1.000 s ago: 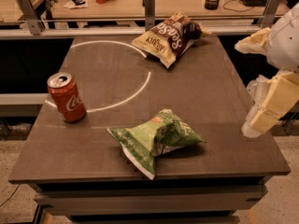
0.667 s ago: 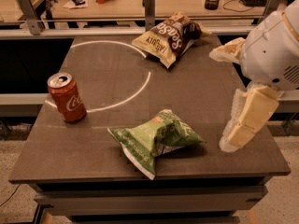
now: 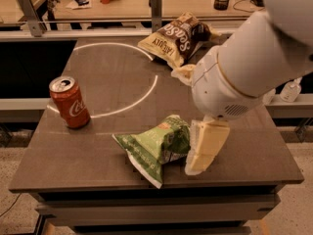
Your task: Pick green jalapeno chip bag
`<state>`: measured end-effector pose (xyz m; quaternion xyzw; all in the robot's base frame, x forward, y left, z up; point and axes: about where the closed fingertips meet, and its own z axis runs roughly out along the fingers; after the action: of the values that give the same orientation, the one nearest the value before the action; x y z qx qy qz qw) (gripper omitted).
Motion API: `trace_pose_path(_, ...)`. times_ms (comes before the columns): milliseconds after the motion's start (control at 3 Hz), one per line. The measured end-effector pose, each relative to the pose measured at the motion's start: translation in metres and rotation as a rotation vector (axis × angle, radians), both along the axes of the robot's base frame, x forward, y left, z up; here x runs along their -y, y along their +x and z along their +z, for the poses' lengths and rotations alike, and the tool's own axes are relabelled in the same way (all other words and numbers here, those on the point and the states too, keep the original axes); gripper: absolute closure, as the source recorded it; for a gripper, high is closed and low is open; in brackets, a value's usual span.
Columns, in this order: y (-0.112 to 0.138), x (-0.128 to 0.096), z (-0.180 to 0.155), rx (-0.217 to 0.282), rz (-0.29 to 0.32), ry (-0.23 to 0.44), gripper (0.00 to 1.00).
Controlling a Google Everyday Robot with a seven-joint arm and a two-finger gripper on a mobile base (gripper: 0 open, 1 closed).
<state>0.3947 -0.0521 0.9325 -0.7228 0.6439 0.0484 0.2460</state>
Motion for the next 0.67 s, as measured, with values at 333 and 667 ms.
trace_pose_path(333, 0.010, -0.016, -0.025, 0.005, 0.024, -0.015, 0.00)
trace_pose_path(667, 0.013, -0.022, -0.053, -0.033, 0.042, -0.034, 0.00)
